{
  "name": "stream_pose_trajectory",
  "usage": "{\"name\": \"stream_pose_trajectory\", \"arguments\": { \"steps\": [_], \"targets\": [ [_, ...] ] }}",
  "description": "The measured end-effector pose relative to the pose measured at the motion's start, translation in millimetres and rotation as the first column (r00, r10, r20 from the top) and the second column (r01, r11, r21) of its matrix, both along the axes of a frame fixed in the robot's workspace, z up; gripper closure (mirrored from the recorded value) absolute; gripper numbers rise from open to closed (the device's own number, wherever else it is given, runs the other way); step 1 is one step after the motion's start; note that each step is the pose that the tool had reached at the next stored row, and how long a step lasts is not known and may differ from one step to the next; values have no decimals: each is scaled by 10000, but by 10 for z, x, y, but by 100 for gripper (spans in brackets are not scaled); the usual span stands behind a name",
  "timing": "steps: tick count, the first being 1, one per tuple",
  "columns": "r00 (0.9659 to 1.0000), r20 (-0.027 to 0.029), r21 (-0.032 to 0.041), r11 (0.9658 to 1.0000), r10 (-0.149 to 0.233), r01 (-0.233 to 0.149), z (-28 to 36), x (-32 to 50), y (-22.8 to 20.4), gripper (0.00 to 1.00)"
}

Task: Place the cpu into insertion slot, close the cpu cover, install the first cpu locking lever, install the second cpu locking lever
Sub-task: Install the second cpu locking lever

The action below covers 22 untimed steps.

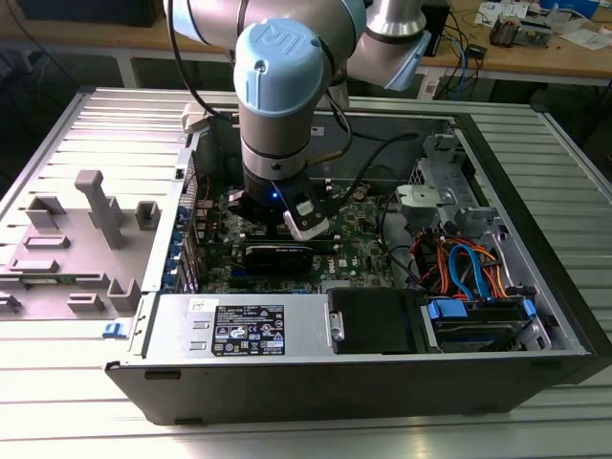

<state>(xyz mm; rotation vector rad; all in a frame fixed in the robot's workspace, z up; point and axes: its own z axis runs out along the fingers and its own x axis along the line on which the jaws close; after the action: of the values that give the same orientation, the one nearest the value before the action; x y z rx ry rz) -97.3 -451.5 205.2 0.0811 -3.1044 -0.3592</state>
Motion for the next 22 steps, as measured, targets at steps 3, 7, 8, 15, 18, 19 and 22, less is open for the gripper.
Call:
{"name": "stream_pose_trajectory", "arguments": {
  "steps": [3,7,8,15,18,19,22],
  "targets": [
    [10000,1,21,10000,-2,2,-6,-4,-1,89],
    [10000,-1,53,10000,-1,1,-12,-14,1,89],
    [10000,0,65,10000,-1,1,-14,-16,2,89],
    [10000,-1,198,9998,-2,2,-28,-20,13,89],
    [10000,0,232,9997,-1,1,-35,-21,20,89],
    [10000,1,238,9997,-2,2,-41,-26,25,89],
    [10000,0,246,9997,-1,1,-57,-48,30,89]
  ]
}}
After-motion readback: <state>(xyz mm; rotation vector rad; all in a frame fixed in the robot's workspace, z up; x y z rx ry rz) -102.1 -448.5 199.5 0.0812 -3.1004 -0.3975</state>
